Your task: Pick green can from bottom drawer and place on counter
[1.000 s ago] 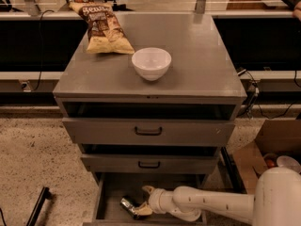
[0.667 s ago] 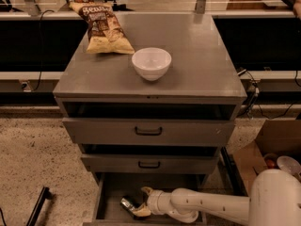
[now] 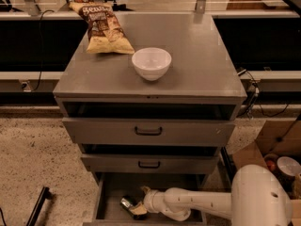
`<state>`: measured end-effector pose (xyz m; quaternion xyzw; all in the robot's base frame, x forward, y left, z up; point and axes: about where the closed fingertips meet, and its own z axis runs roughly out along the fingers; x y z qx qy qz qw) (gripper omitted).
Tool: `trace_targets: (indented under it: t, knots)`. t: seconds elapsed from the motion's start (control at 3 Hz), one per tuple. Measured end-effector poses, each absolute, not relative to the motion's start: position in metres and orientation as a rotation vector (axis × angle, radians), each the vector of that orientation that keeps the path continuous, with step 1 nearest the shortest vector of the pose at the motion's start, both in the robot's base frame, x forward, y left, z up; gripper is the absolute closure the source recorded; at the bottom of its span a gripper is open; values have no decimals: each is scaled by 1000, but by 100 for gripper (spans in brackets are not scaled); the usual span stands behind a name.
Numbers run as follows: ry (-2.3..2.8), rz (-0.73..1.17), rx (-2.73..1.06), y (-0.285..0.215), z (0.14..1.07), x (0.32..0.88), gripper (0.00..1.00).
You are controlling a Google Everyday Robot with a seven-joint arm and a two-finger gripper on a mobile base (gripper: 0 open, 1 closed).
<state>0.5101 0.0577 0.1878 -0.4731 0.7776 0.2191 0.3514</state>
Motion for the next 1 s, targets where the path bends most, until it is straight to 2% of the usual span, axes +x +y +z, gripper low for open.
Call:
trace_targets:
  t: [1.0]
  knots:
    - [2095,587,-1247,82,137,517,29]
